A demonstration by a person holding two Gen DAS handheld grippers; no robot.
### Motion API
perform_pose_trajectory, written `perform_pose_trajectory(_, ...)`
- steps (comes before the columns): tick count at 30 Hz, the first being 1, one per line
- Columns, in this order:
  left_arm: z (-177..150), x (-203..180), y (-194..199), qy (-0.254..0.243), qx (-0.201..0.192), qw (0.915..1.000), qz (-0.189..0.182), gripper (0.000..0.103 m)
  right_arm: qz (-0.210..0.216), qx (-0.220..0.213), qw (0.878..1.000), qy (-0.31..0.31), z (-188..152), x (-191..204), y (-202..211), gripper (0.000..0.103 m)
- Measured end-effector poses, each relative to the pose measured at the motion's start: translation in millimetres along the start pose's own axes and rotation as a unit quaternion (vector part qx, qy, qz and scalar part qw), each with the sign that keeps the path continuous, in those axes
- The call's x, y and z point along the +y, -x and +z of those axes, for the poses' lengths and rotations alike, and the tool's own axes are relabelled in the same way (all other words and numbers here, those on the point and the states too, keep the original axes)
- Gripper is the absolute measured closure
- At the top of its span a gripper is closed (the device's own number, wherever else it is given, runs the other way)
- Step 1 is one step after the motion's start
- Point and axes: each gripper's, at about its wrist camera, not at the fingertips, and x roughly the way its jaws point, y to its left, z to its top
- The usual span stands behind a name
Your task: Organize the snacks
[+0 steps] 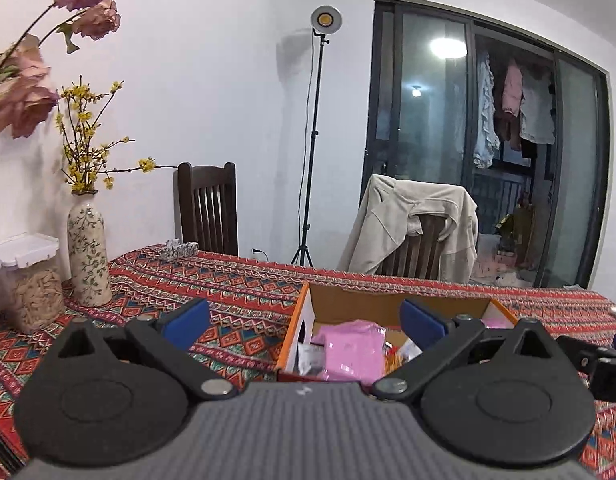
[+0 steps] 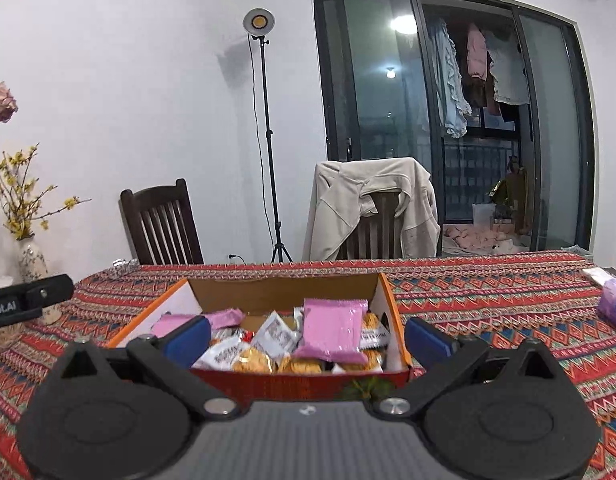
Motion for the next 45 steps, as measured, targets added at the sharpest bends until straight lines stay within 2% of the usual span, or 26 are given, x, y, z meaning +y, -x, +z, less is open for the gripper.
perform_pose_trajectory(8, -18, 9, 31, -0.022, 0.005, 0.9995, -0.022, 0.000, -0.004, 0.016, 1.000, 0.015, -24, 1, 30, 0.000)
perform_pose_trajectory(17, -54, 19, 48, -0.045, 0.044, 0.9974, -0.035, 0.000, 0.002, 0.036, 0.999, 0.021, -49, 3, 51, 0.000)
perform_pose_trajectory(22, -65, 29, 51, -0.037, 0.065, 0.9965, -0.036, 0.000, 0.001, 0.053, 0.998, 0.018, -62, 3, 56, 0.000)
perform_pose_trajectory(31, -79, 32, 55, -0.044, 0.079, 0.9948, -0.047, 0.000, -0.006, 0.082, 0.997, 0.008, -85, -5, 61, 0.000)
perform_pose_trajectory(45, -87, 33, 57, -0.051, 0.096, 0.9922, -0.060, 0.000, -0.006, 0.093, 0.996, 0.004, -93, -10, 70, 0.000)
